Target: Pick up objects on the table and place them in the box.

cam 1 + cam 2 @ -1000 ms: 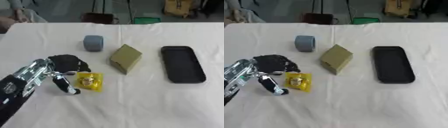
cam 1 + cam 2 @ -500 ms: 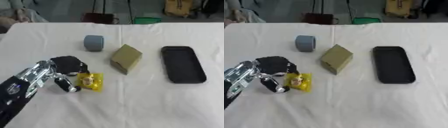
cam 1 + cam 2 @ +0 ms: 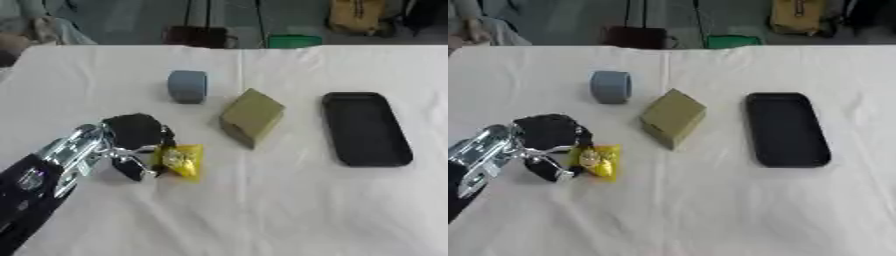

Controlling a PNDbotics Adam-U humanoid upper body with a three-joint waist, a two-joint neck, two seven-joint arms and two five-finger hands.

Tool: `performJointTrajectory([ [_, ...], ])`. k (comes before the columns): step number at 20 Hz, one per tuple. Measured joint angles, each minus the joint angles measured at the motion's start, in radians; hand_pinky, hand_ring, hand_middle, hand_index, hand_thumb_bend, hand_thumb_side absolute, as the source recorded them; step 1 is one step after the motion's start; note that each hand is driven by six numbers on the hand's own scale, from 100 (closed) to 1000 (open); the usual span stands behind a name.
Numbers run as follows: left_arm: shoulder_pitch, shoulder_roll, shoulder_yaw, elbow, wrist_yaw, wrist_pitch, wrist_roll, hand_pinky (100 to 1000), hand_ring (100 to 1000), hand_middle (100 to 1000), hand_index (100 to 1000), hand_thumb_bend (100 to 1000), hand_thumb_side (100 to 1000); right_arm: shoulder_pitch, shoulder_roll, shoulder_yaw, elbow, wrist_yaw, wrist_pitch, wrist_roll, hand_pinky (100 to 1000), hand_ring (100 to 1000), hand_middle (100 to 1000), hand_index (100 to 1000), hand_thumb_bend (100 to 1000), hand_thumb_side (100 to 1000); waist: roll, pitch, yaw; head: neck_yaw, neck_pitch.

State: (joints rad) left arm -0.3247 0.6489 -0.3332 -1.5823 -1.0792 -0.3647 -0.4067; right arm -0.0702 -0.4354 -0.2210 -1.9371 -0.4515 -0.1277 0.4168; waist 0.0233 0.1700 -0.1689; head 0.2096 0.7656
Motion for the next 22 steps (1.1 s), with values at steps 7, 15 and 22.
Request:
performJointTrajectory([
  [7,0.011,-0.008,0.042,-0.053,0.102,0.052,0.021,637,483,513,718,100,254,0.001,0.0,0.0,-0.002,0.0,-0.002,-0.002,667,546,770,845,100,647,0.0,0.0,0.001,0.0,0.0],
  [15,-0.064,0.002,0.073,-0.197,0.246,0.083,0.01,641,480,505,727,100,247,0.002,0.0,0.001,-0.002,-0.001,0.0,0.0,666,547,770,845,100,647,0.0,-0.006,-0.011,0.006,0.0],
  [22,-0.246,-0.018,-0.012,-0.189,0.362,0.068,-0.074,646,484,516,729,100,249,0.003,0.0,0.013,-0.002,-0.012,0.003,0.01,666,548,770,845,100,644,-0.001,-0.017,-0.028,0.019,0.0],
])
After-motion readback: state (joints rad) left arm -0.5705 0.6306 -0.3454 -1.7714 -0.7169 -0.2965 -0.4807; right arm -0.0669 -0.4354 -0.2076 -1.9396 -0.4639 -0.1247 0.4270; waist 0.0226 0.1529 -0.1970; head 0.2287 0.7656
